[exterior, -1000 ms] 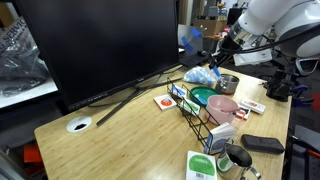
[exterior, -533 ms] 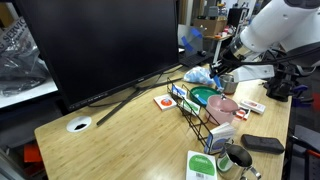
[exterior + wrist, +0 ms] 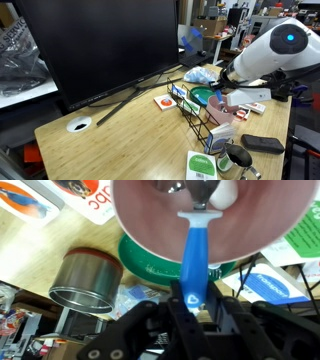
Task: Pick up the blue spoon and place it in the pink cup
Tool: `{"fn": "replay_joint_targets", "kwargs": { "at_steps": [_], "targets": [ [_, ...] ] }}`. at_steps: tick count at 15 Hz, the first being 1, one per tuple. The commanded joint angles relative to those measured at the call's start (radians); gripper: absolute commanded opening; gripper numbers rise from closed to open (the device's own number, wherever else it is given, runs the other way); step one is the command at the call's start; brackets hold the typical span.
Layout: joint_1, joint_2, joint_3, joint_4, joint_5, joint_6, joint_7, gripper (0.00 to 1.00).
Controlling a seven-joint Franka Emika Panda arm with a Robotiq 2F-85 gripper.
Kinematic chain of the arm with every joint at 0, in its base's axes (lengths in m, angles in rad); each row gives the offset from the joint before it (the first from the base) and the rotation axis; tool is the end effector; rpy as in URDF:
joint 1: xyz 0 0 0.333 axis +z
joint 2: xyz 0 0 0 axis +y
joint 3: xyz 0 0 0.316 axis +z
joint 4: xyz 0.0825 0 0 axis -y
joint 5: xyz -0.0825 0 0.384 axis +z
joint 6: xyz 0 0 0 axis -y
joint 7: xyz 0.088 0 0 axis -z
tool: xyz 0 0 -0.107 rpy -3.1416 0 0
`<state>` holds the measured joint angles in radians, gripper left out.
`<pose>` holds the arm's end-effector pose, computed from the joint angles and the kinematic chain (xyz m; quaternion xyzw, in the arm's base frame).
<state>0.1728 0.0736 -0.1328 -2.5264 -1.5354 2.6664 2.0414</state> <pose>0.4434 0.0463 0.2401 0.8980 -0.2764 0.3056 0.1545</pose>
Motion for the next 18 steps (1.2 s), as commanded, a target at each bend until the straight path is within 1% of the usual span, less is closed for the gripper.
{"fn": "replay_joint_targets", "kwargs": {
  "at_steps": [1, 3, 4, 5, 6, 8, 12, 13, 16, 17, 18],
  "targets": [
    [0.016, 0.070, 0.004, 0.033, -0.049, -0.073, 0.086, 0.07],
    [0.018, 0.089, -0.001, 0.043, -0.040, -0.092, 0.095, 0.07],
    [0.016, 0.090, -0.002, 0.047, -0.037, -0.093, 0.091, 0.13],
    [0.015, 0.087, -0.003, 0.046, -0.032, -0.091, 0.089, 0.52],
    [0.015, 0.082, -0.003, 0.042, -0.028, -0.092, 0.088, 0.53],
    [0.014, 0.069, -0.004, 0.032, -0.017, -0.085, 0.082, 0.66],
    [0.014, 0.022, -0.002, 0.008, -0.006, -0.067, 0.079, 0.94],
    [0.014, 0.003, -0.001, -0.001, -0.004, -0.064, 0.081, 0.99],
    [0.010, -0.061, -0.004, -0.031, 0.021, -0.040, 0.059, 1.00],
    [0.016, -0.010, -0.001, 0.006, -0.004, -0.067, 0.072, 1.00],
    [0.016, -0.023, -0.001, 0.000, -0.004, -0.066, 0.072, 1.00]
  ]
}}
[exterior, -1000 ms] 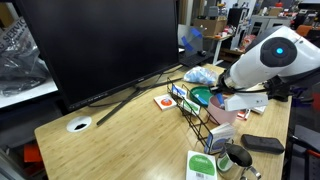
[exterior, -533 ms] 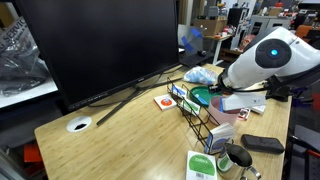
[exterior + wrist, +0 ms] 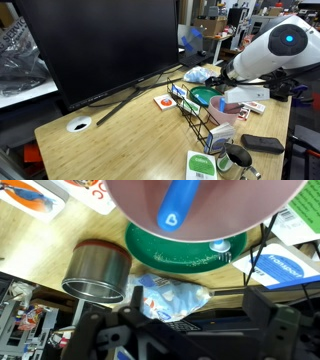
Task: Pick up the blue spoon and place it in the pink cup
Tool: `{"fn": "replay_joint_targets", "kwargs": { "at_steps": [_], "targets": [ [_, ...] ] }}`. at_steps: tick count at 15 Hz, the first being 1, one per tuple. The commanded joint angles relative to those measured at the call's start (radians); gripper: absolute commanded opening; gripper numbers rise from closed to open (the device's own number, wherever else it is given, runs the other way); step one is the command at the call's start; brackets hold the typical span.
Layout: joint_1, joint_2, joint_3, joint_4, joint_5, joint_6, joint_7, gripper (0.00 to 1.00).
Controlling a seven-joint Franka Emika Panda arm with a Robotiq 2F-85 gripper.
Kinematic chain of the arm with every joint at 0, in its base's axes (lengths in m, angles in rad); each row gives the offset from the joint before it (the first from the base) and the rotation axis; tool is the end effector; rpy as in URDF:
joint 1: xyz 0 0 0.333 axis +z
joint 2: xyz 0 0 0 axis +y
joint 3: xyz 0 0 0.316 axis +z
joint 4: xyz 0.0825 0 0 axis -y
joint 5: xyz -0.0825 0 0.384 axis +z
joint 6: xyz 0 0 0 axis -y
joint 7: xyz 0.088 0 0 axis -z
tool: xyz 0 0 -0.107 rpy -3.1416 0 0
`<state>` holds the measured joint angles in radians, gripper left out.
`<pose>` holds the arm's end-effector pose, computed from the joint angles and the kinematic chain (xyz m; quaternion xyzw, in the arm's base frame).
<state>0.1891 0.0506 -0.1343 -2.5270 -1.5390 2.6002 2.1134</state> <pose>0.4455 0.0442 0.2486 0.8770 -0.3091 0.3281 0.1665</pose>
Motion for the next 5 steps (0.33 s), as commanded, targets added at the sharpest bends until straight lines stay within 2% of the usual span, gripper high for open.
{"fn": "replay_joint_targets", "kwargs": {
  "at_steps": [1, 5],
  "targets": [
    [0.000, 0.000, 0.000, 0.000, 0.000, 0.000, 0.000, 1.00],
    [0.000, 0.014, 0.000, 0.002, 0.000, -0.001, 0.000, 1.00]
  ]
}}
